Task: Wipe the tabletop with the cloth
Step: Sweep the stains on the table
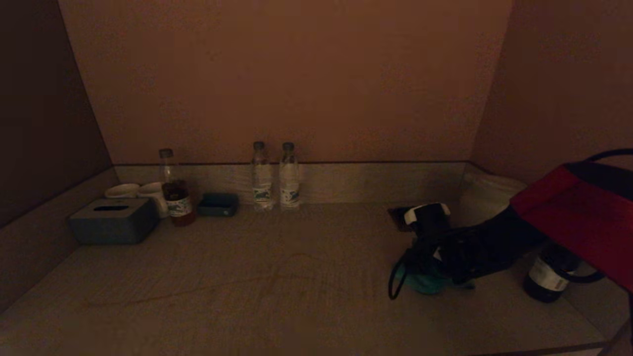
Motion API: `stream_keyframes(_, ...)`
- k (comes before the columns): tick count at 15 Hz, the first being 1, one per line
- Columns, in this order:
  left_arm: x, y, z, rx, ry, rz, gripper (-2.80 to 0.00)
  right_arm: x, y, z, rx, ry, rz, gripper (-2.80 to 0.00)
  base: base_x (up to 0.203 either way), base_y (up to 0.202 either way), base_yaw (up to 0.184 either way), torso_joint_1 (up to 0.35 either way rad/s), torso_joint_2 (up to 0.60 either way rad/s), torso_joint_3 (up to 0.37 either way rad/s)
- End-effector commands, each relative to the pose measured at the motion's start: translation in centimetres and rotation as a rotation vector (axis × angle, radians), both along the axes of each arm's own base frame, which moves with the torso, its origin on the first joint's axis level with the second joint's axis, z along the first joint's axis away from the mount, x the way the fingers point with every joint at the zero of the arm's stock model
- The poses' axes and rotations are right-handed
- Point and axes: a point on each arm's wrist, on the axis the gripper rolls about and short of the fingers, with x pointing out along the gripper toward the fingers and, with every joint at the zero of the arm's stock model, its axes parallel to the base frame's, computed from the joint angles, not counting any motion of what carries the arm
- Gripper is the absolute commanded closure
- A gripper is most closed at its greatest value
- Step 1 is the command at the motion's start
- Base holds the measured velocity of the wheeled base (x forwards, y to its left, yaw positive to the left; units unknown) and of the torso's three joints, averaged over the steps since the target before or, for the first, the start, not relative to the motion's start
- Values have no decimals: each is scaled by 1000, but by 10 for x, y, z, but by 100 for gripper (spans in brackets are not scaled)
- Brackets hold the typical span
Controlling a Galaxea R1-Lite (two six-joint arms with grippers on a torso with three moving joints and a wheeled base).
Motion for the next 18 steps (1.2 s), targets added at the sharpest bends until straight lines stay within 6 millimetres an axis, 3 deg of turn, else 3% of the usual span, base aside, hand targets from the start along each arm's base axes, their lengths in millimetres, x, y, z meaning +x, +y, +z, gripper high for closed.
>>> stream_keyframes(1, 0, 0, 0, -1, -1, -1, 0, 1, -12, -1, -7, 3, -40, 0, 0, 0, 0, 0, 0, 0)
stream_keyframes(5, 0, 0, 0, -1, 0, 1, 0, 2, -15, -3, -6, 7, -47, 0, 0, 0, 0, 0, 0, 0)
stream_keyframes(7, 0, 0, 0, -1, -1, 1, 0, 4, -7, -3, 0, 0, -23, 0, 0, 0, 0, 0, 0, 0)
stream_keyframes(10, 0, 0, 0, -1, -1, -1, 0, 5, 26, -6, 6, -6, 59, 0, 0, 0, 0, 0, 0, 0)
stream_keyframes(13, 0, 0, 0, -1, -1, -1, 0, 7, 34, -9, 7, -8, 78, 0, 0, 0, 0, 0, 0, 0)
stream_keyframes(16, 0, 0, 0, -1, -1, 1, 0, 16, 82, -16, 13, -34, 189, 0, 0, 0, 0, 0, 0, 0)
stream_keyframes(18, 0, 0, 0, -1, -1, 1, 0, 18, 93, -16, 14, -42, 215, 0, 0, 0, 0, 0, 0, 0)
